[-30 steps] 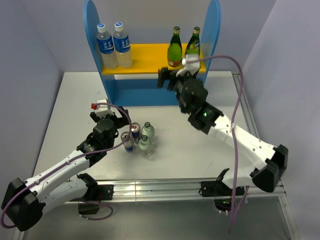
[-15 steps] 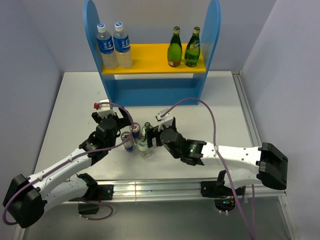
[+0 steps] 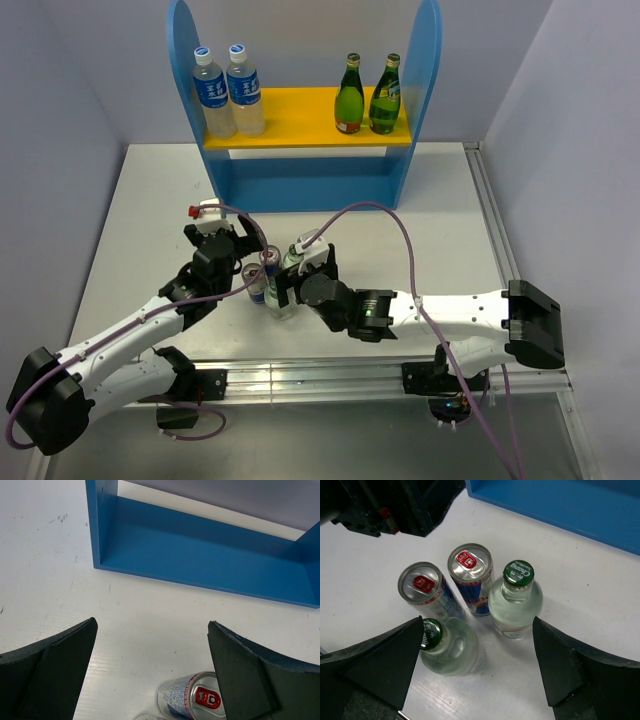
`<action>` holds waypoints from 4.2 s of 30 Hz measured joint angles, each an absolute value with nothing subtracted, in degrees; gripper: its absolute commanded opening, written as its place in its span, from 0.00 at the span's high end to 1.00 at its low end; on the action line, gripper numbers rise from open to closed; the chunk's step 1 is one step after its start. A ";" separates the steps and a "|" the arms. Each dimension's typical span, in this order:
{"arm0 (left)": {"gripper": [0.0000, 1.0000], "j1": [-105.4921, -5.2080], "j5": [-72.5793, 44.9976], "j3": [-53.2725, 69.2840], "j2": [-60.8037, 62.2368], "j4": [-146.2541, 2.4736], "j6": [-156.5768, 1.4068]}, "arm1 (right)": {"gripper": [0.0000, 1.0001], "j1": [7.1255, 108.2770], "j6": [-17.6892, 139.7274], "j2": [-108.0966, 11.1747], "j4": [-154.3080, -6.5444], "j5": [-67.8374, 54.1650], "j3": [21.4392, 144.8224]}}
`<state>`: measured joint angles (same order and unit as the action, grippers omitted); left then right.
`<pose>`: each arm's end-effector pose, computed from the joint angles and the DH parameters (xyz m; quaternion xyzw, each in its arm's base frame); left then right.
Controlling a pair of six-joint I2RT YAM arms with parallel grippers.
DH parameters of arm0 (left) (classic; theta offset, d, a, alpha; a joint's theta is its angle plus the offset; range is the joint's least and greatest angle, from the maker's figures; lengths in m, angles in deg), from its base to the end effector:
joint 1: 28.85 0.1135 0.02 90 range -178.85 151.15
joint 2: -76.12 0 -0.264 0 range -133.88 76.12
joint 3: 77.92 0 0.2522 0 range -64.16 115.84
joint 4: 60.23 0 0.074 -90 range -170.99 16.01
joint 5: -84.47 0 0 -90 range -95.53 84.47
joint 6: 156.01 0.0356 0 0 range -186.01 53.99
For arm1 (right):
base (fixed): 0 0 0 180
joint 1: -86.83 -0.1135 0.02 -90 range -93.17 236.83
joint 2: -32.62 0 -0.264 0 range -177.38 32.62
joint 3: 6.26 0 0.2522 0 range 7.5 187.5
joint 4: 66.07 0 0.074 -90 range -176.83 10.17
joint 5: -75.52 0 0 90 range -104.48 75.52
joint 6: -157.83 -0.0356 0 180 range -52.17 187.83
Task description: Place and organize the beverage onto the shelf
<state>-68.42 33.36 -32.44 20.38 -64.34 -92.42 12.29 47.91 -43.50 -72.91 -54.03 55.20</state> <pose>0.1823 -0.1217 0.2615 -0.1174 0.7634 -0.0942 0.6281 0.1005 0.2783 0.2688 -0.1877 0.7785 0.1989 0.5649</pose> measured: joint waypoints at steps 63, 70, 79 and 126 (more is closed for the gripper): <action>0.01 -68.42 33.36 -32.31 20.94 -65.28 -92.42 | 1.00 23.39 48.89 -34.84 -82.01 -60.13 53.93; 0.01 -68.42 33.36 -32.31 20.92 -65.28 -92.44 | 1.00 38.27 54.38 -39.63 -75.69 -58.90 54.70; 0.01 -68.42 33.36 -32.31 20.88 -65.26 -92.42 | 1.00 53.07 56.35 -59.65 -68.80 -53.26 67.83; 0.01 -68.42 33.39 -32.22 19.28 -65.26 -92.42 | 0.00 60.02 59.56 -78.07 -46.29 -55.80 76.40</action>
